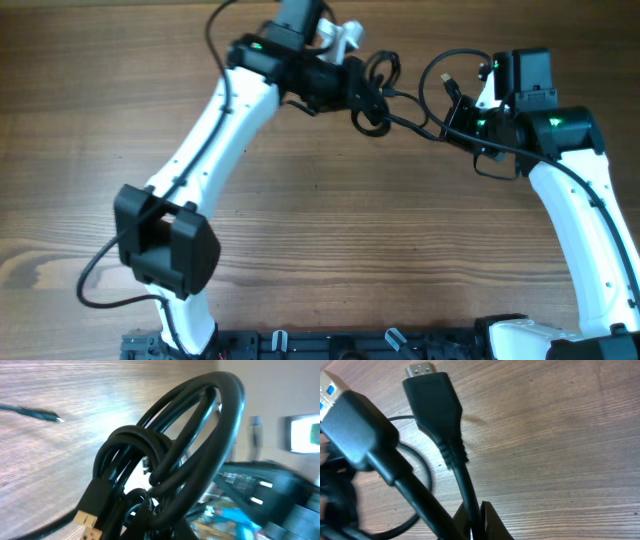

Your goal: Untangle cables

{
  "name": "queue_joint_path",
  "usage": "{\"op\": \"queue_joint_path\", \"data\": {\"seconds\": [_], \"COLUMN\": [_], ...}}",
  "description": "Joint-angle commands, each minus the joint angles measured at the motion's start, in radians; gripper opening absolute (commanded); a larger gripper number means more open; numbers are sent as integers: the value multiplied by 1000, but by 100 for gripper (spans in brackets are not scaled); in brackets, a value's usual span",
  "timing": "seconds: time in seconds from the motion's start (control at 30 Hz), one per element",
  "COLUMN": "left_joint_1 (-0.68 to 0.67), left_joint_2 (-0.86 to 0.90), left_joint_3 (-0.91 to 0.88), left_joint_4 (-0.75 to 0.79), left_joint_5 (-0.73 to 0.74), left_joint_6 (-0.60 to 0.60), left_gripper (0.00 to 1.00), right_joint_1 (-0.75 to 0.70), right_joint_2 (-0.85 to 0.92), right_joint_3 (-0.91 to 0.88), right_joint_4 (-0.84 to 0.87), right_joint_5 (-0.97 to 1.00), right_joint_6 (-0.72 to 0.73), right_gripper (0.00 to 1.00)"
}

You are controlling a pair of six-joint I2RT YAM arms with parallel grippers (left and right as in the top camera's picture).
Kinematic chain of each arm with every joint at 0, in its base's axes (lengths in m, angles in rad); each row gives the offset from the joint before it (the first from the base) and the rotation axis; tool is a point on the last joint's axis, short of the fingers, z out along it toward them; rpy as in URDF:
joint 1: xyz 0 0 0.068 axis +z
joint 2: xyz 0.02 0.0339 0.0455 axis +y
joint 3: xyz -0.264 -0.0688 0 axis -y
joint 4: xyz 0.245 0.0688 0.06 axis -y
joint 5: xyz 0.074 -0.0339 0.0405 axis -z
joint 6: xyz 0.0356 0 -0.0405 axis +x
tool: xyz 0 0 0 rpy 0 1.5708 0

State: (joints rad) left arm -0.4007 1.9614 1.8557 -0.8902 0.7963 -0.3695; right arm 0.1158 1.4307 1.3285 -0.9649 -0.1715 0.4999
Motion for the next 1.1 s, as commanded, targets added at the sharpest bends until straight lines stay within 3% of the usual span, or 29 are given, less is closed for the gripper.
{"op": "queue_joint_path", "data": {"seconds": [0.0, 0.07, 0.17, 0.2, 0.23, 0.27, 0.3, 0.4, 0.5, 0.57, 0.7, 0.77, 0.83, 0.9, 1.07], "left_joint_1": [231, 277, 288, 291, 293, 293, 291, 292, 291, 289, 277, 251, 219, 193, 149], "left_joint_2": [-71, -70, -70, -70, -70, -70, -70, -70, -70, -70, -69, -69, -69, -69, -69], "left_joint_3": [7, 7, 7, 7, 7, 7, 7, 7, 7, 7, 7, 7, 7, 7, 7], "left_joint_4": [11, 11, 37, 64, 96, 116, 133, 178, 268, 274, 269, 223, 183, 179, 178], "left_joint_5": [181, 249, 298, 336, 367, 367, 367, 408, 598, 636, 629, 509, 387, 357, 357], "left_joint_6": [-9, -5, -6, -6, -6, -5, 0, 102, 224, 289, 276, 143, -18, -153, -223], "left_gripper": [4, 4, 4, 4, 4, 4, 4, 4, 4, 4, 4, 4, 4, 4, 4], "right_joint_1": [-31, -31, -31, -31, -31, -31, -31, -31, -29, -28, 27, 98, 183, 227, 267], "right_joint_2": [4, 4, 4, 4, 4, 4, 3, -9, -12, -13, -13, -13, -9, 5, 118], "right_joint_3": [5, 5, 5, 5, 5, 5, 11, 86, 219, 238, 237, 236, 235, 235, 235], "right_joint_4": [-27, 3, -63, -76, -75, -67, -56, -50, -23, 27, 135, 204, 246, 259, 320], "right_joint_5": [69, -161, -126, -93, -106, -151, -216, -328, -512, -587, -596, -509, -294, -187, -180], "right_joint_6": [-120, -228, -227, -227, -229, -248, -311, -436, -470, -399, -240, -140, 24, 110, 134], "right_gripper": [4, 4, 7, 22, 55, 67, 72, 75, 75, 73, 69, 69, 69, 70, 70]}}
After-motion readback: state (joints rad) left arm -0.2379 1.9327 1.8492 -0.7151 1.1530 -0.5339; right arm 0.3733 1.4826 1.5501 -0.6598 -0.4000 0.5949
